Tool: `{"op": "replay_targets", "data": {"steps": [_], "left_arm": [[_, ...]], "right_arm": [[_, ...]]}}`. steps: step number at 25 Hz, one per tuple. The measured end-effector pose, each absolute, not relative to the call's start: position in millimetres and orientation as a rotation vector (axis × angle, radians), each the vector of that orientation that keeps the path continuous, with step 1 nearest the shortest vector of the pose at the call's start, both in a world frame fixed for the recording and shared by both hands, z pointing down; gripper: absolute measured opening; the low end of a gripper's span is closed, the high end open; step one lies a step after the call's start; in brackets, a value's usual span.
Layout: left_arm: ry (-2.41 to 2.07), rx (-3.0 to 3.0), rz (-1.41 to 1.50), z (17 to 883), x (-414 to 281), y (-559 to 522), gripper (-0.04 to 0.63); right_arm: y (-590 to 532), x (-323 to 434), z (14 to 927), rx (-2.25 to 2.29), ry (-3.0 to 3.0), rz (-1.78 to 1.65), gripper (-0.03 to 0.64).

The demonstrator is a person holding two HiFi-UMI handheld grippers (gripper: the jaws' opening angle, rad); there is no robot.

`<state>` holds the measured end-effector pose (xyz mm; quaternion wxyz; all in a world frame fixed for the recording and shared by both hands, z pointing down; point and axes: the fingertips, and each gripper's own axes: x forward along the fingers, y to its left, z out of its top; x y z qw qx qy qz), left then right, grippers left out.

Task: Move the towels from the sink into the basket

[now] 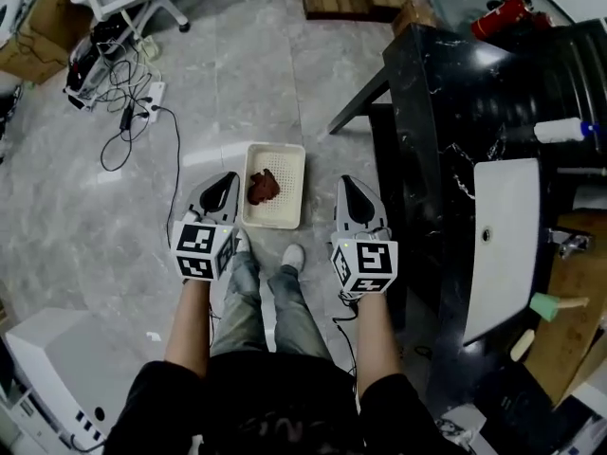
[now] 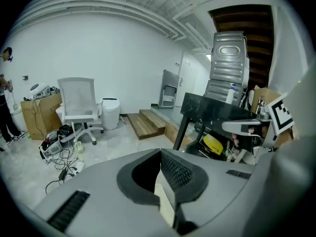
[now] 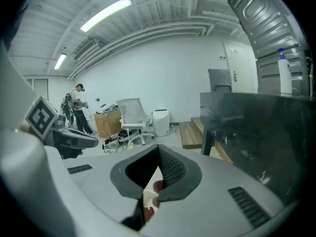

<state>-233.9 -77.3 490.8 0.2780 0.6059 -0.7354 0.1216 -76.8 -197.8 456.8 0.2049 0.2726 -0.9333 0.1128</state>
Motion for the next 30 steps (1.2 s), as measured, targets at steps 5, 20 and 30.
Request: {"op": "replay_targets", "data": {"steps": [5, 20, 30], "left_arm": [[-2.053, 1.635, 0.286, 424, -230, -74, 0.017], [-2.235, 1.678, 0.226, 279, -227, -53, 0.017], [-2.346, 1.694, 0.195, 216, -233, -32, 0.017]], "right_arm": [[-204, -68, 393, 0.806, -2.652, 0.261, 0.014], [-205, -40, 265, 0.887, -2.773, 0.186, 0.014], [-184, -50, 194, 0.859, -2.865, 0.041, 0.014]]}}
